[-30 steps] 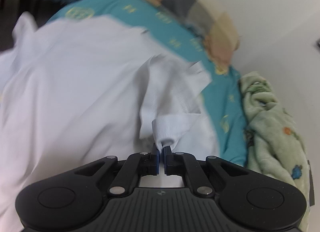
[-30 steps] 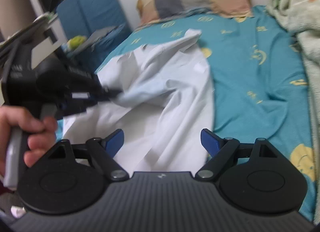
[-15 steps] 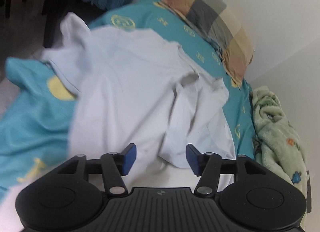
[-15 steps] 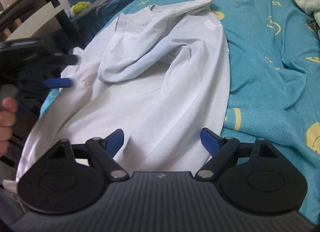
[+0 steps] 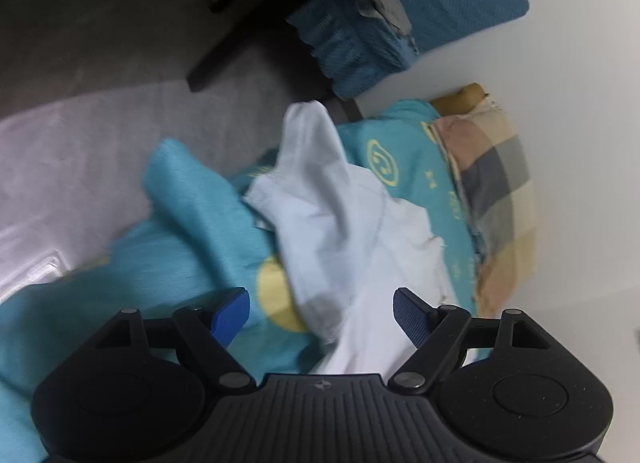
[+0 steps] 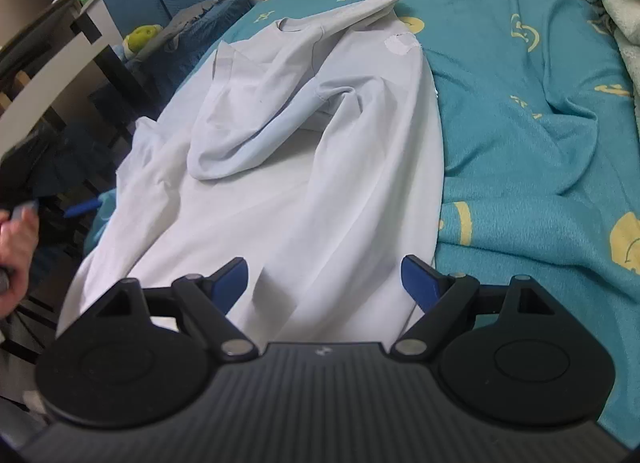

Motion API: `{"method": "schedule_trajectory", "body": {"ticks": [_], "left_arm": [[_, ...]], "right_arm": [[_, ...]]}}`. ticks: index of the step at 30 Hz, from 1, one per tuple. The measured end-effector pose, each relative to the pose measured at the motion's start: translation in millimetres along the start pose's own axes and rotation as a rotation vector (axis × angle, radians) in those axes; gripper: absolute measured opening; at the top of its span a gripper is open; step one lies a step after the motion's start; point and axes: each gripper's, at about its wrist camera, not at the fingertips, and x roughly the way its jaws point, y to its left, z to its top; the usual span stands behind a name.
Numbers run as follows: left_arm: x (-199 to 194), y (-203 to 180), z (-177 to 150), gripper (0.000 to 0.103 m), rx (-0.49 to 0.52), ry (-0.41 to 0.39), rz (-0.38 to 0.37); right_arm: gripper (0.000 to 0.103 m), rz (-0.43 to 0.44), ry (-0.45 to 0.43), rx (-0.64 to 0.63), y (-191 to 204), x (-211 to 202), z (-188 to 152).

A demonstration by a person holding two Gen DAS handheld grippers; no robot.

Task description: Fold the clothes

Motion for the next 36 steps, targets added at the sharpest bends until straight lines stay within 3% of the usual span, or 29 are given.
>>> {"method": "schedule_trajectory", "body": {"ticks": [6, 11, 17, 18, 20, 22, 23, 28, 34, 36], "left_arm": [[38.8, 15.2, 5.4, 0.079, -0.056, 0.038, -0.042], [55.1, 27.9, 19.8, 0.079, -0.117, 0.006, -0.096], [74.9, 29.1, 29.1, 0.074, -0.082, -0.069, -0.12], [76.6, 27.5, 29.4, 0.071, -0.07, -0.078, -0.118], [78.3, 23.1, 29.5, 0.054, -0.035, -0.085, -0.091], [79.0, 20.8, 30.2, 0.014, -0.007, -0.083, -0.062], [77.8, 20.8, 30.8, 0.007, -0.001, -0.09, -0.069], [63.4, 7.6, 33.1, 0.005, 0.079, -0.167, -0.091], [43.0, -46.8, 11.1, 0.004, 0.36, -0.265, -0.031], [39.2, -67.3, 1.2, 0.004, 0.398, -0.278, -0.033]], "right_arm": [[0.086, -0.013, 0.002, -0.02, 6.1, 7.2, 3.3], [0.088, -0.027, 0.002, -0.046, 12.9, 13.8, 2.9], [0.088, -0.026, -0.008, -0.044, 13.4, 16.1, 3.9], [0.088, -0.026, -0.009, -0.046, 13.4, 16.6, 3.7], [0.088, -0.029, -0.01, -0.053, 13.8, 17.2, 3.7], [0.088, -0.033, -0.011, -0.054, 14.5, 17.3, 4.4], [0.088, -0.033, -0.011, -0.052, 14.2, 16.9, 4.8], [0.088, -0.027, -0.018, -0.04, 11.9, 16.1, 5.4], [0.087, -0.008, -0.026, 0.0, 5.9, 12.5, 6.8], [0.086, 0.0, -0.029, 0.018, 3.5, 10.8, 7.4]]}}
